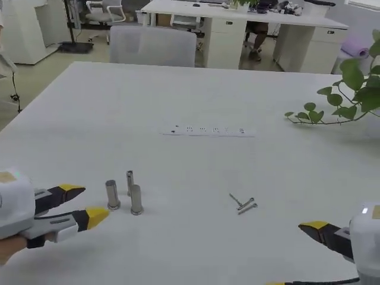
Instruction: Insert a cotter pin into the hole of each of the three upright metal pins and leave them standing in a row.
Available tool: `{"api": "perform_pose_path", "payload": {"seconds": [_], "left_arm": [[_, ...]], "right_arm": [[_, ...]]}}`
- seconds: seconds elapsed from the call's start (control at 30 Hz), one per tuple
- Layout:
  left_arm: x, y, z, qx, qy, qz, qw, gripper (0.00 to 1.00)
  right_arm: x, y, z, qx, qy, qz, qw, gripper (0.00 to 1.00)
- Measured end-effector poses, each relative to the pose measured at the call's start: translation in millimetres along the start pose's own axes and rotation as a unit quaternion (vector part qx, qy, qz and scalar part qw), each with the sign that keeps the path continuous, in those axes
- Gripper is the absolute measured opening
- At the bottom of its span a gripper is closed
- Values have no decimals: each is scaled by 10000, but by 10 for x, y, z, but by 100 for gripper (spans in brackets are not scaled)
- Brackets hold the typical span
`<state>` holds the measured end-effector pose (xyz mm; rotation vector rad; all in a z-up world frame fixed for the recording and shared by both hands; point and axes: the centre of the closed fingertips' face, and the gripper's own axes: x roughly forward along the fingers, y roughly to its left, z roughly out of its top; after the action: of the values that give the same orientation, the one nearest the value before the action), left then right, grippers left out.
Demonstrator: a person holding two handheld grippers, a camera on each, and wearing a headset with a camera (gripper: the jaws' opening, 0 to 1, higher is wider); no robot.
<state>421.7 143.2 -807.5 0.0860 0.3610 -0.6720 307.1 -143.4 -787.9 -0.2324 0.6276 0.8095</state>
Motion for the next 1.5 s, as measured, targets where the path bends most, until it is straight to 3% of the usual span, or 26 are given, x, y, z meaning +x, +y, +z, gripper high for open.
{"api": "perform_pose_path", "payload": {"seconds": [0.3, 0.6, 0.87, 1.03, 1.27, 1.5], "left_arm": [[214, 3, -48, 223, 109, -244, 9994, 40], [330, 106, -109, 406, 269, -432, 9979, 31], [421, 63, -146, 559, 325, -757, 9950, 23], [460, 35, -184, 618, 401, -843, 9937, 15], [501, 17, -208, 697, 463, -874, 9927, 12], [504, 22, -211, 592, 515, -834, 9934, 11]], "right_arm": [[-18, -47, 29, -20, 3, -35, 10000, 95], [-34, -19, 106, -126, -36, 15, 9999, 95], [-10, 8, 108, -171, 11, 82, 9998, 96], [8, 3, 112, -194, 24, 92, 9998, 96], [9, -14, 105, -206, 44, 94, 9997, 96], [17, -14, 100, -227, 52, 108, 9997, 96]]}}
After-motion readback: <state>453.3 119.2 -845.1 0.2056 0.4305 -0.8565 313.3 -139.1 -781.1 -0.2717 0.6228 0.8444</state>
